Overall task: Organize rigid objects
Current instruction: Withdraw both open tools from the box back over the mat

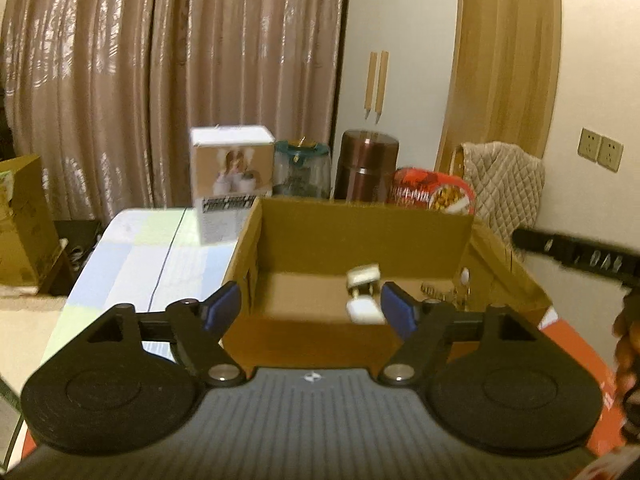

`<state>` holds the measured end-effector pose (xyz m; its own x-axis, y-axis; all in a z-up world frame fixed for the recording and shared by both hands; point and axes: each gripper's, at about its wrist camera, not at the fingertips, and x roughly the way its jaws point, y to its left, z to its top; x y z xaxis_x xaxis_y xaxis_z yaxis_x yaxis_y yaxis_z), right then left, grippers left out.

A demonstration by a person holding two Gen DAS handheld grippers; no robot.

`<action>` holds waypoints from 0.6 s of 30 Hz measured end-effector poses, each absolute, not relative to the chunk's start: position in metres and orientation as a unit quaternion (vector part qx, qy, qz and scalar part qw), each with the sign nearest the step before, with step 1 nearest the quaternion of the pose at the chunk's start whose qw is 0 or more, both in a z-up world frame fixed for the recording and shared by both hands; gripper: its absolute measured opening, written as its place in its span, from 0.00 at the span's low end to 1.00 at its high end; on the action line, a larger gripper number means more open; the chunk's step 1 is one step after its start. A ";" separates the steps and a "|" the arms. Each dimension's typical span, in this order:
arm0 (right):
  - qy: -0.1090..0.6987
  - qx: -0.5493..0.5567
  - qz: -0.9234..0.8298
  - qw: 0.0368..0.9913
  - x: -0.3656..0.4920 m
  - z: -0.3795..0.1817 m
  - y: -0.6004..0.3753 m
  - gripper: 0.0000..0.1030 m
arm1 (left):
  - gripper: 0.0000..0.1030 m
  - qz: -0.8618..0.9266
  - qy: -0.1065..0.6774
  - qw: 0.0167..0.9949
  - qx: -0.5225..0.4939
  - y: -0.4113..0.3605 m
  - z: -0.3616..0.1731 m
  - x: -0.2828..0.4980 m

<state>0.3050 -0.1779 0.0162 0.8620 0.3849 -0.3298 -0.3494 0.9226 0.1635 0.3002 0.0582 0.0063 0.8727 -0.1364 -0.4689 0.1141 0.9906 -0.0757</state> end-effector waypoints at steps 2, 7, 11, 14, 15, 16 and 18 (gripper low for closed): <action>0.178 0.041 0.195 0.964 0.289 0.016 -0.181 0.69 | 0.73 -0.067 0.257 0.964 -0.025 0.060 -0.004 0.285; 0.204 0.026 0.201 0.958 0.254 0.003 -0.192 0.69 | 0.73 -0.072 0.297 0.952 -0.023 0.061 -0.030 0.258; 0.240 0.015 0.202 0.949 0.233 -0.017 -0.198 0.69 | 0.73 -0.095 0.303 0.948 0.006 0.055 -0.043 0.243; 0.269 0.006 0.202 0.942 0.223 -0.034 -0.202 0.69 | 0.73 -0.118 0.313 0.941 0.037 0.052 -0.057 0.232; 0.277 0.002 0.203 0.939 0.217 -0.041 -0.203 0.69 | 0.73 -0.125 0.318 0.939 0.048 0.052 -0.063 0.229; 0.286 -0.003 0.206 0.936 0.215 -0.047 -0.204 0.69 | 0.73 -0.132 0.323 0.935 0.059 0.051 -0.068 0.227; 0.300 -0.010 0.208 0.931 0.212 -0.058 -0.205 0.69 | 0.73 -0.147 0.329 0.929 0.080 0.050 -0.079 0.224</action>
<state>0.2121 -0.2052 -0.0584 0.7339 0.3814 -0.5621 -0.3936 0.9132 0.1056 0.2239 0.0496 -0.0789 0.7404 -0.2197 -0.6352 0.3255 0.9441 0.0528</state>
